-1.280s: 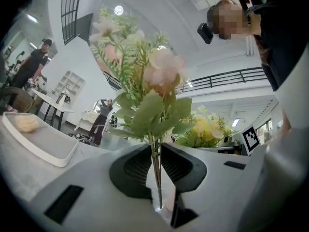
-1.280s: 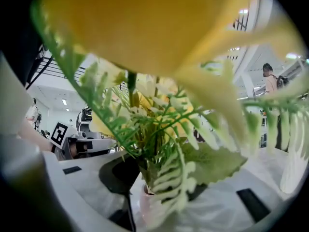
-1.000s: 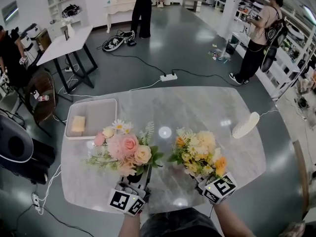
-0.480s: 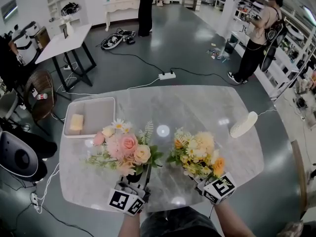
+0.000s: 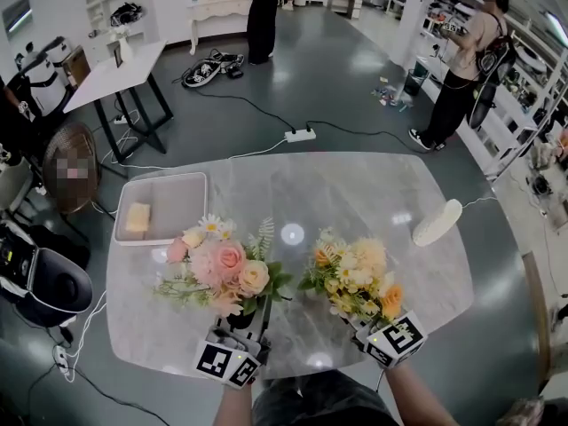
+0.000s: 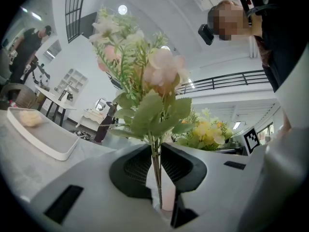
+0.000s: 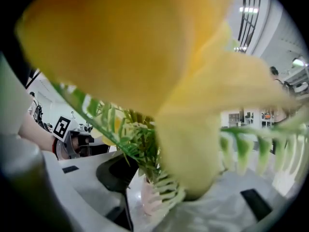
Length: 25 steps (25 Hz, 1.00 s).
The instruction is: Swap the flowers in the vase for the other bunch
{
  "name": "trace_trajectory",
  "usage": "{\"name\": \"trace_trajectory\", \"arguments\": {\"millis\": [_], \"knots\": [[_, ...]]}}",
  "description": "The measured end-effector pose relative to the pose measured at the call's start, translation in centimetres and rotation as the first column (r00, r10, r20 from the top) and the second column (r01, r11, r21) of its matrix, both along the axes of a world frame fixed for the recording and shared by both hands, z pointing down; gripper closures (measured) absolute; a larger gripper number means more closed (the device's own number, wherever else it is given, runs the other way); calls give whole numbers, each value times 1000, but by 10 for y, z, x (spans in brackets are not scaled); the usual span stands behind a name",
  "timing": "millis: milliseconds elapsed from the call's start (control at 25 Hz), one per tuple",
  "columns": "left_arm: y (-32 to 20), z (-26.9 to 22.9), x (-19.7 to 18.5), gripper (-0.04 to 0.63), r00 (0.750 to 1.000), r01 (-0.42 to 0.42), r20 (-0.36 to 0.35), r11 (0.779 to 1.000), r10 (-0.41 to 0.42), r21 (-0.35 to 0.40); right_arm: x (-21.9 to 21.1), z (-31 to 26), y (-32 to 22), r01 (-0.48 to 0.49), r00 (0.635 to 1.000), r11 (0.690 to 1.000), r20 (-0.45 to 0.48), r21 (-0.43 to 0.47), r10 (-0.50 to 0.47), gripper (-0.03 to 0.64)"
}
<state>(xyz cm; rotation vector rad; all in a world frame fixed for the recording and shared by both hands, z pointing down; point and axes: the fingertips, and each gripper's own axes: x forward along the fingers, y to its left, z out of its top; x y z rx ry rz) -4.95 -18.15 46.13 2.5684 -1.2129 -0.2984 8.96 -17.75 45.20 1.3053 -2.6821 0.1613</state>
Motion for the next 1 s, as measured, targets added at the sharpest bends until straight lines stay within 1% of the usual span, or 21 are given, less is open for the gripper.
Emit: {"name": "trace_trajectory", "arguments": {"millis": [440, 640, 840, 1000], "knots": [[10, -5, -5, 528, 1000, 11, -12, 1000, -11, -5, 3, 3, 5, -38, 999, 999, -20, -26, 37, 416], [15, -3, -15, 528, 1000, 25, -16, 1000, -25, -11, 0, 11, 9, -56, 998, 997, -12, -46, 56, 385], [15, 0, -19, 528, 999, 32, -16, 999, -32, -20, 3, 17, 6, -73, 997, 996, 8, -61, 73, 382], [16, -1, -20, 528, 1000, 26, -14, 999, -27, -25, 3, 17, 7, -79, 997, 995, 7, -63, 79, 382]]}}
